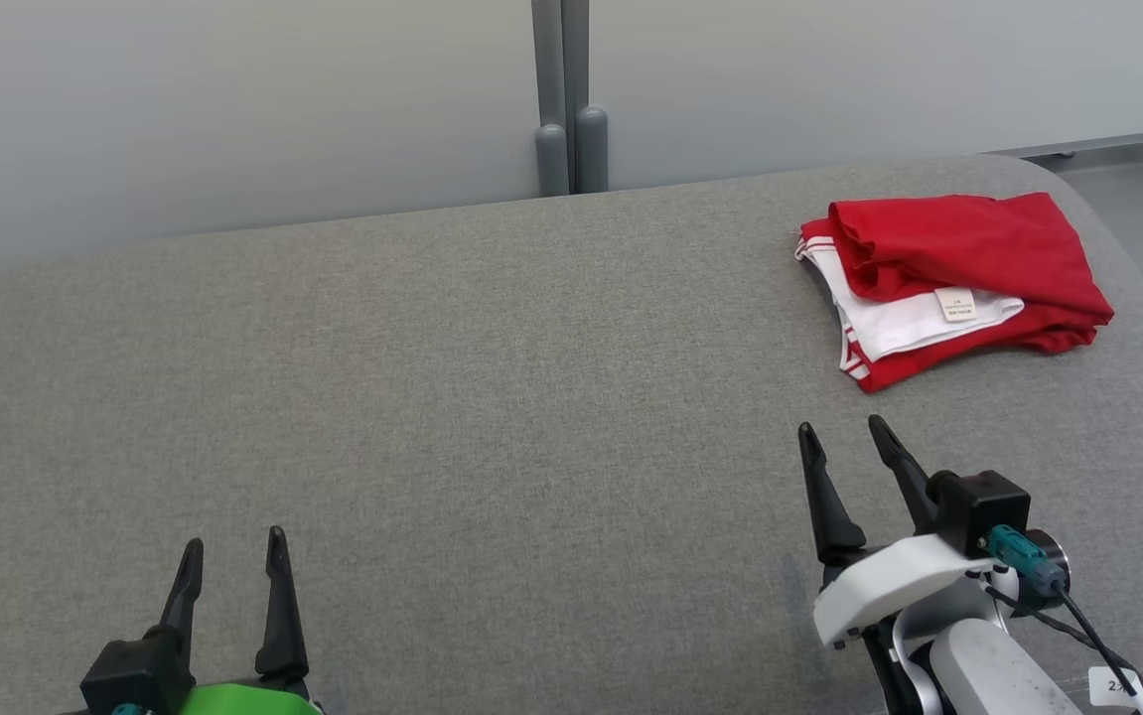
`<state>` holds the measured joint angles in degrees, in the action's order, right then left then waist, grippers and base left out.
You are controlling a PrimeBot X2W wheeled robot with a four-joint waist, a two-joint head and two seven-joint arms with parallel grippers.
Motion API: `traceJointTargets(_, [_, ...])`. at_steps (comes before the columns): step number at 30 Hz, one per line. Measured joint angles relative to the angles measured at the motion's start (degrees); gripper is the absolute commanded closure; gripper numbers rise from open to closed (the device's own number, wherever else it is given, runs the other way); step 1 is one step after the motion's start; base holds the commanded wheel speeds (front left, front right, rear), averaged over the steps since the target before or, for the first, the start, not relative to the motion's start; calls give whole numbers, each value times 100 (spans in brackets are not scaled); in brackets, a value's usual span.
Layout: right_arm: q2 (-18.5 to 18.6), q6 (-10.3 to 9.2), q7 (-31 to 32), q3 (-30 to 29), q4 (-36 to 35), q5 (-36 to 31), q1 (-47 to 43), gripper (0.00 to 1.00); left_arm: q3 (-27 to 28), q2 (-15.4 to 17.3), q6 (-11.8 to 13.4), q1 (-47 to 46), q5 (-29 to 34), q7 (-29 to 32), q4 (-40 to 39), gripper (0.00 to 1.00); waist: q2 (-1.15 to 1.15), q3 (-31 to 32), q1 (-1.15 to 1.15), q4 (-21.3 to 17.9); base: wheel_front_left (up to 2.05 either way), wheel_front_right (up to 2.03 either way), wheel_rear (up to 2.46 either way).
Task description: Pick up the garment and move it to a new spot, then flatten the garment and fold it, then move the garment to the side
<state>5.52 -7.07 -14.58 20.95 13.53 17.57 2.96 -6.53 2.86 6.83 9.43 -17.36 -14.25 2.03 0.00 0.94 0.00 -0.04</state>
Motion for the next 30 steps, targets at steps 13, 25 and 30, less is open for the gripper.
traceJointTargets(13, [-24, 27, 8, -1, 290, 76, -341, 100, -103, -51, -2, 25, -65, 16, 303, 100, 0, -11, 0, 1, 0, 0, 0])
traceJointTargets(25, [-55, 153, 122, -210, 123, 1036, -347, 100, -104, -51, -32, 121, -1044, 120, 122, 100, 0, -30, 0, 1, 0, 0, 0])
traceJointTargets(30, [-70, 194, 241, -370, 74, 1449, -347, 100, -45, -51, -34, 116, -1450, 218, 120, 100, 0, -37, 0, 1, 0, 0, 0])
